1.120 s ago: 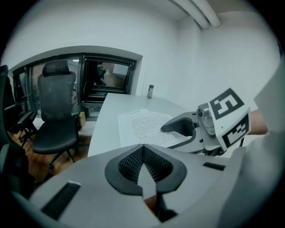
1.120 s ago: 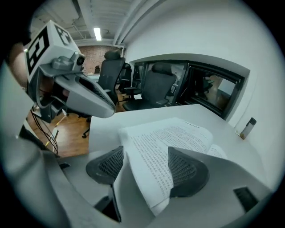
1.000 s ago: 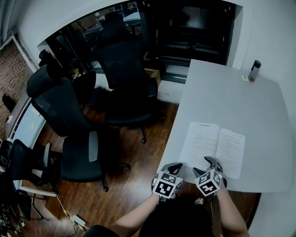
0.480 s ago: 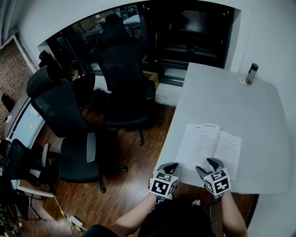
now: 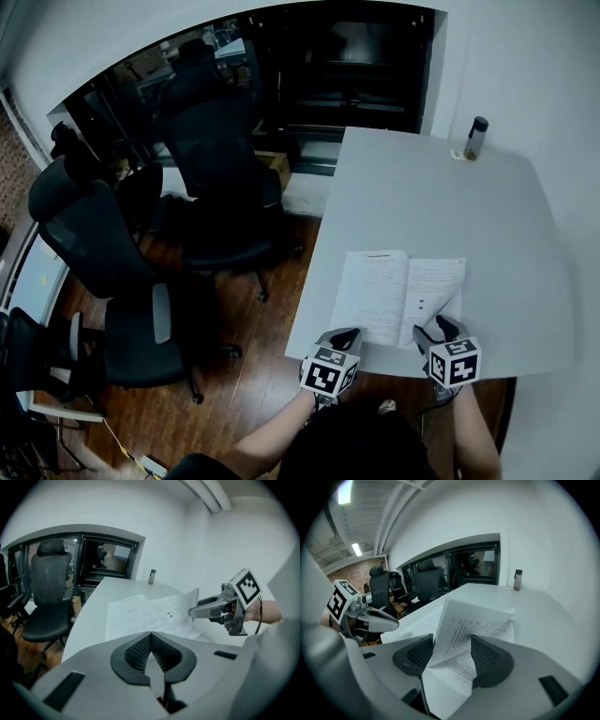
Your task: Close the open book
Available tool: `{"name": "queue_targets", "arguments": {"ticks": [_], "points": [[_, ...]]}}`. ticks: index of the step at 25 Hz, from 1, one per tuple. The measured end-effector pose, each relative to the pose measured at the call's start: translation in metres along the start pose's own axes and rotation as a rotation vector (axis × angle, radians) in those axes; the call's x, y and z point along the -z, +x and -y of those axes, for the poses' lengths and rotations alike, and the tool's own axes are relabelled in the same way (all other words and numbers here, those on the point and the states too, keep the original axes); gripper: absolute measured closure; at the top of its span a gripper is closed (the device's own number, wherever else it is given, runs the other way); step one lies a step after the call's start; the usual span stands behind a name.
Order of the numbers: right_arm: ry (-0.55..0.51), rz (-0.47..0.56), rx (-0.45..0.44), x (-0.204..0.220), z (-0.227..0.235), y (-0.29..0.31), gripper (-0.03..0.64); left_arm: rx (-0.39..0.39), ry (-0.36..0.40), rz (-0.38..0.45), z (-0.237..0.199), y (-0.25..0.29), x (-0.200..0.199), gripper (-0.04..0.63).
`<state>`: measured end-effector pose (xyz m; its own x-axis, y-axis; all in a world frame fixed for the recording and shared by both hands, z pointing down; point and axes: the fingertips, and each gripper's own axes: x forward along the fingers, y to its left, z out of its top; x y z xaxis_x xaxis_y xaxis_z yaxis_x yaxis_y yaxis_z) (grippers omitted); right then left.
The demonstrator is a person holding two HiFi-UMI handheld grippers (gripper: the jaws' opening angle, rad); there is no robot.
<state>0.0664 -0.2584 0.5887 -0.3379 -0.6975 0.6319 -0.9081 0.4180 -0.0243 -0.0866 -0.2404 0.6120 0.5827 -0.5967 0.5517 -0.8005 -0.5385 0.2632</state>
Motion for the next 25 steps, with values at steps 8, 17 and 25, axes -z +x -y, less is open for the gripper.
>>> {"name": "queue_targets", "arguments": {"ticks": [8, 17, 25], "points": [[0.194, 0.029, 0.066, 0.027, 0.038, -0.034, 0.36, 0.079, 0.058, 0.003, 0.033, 0.02, -0.013, 0.591], [0.051, 0.077, 0.152, -0.002, 0.055, -0.055, 0.362, 0.063, 0.07, 0.029, 0.033, 0.025, -0.033, 0.591], [-0.138, 0.072, -0.048, -0.026, -0.031, -0.01, 0.541, -0.029, 0.037, 0.039, 0.001, -0.005, -0.027, 0.591]]}}
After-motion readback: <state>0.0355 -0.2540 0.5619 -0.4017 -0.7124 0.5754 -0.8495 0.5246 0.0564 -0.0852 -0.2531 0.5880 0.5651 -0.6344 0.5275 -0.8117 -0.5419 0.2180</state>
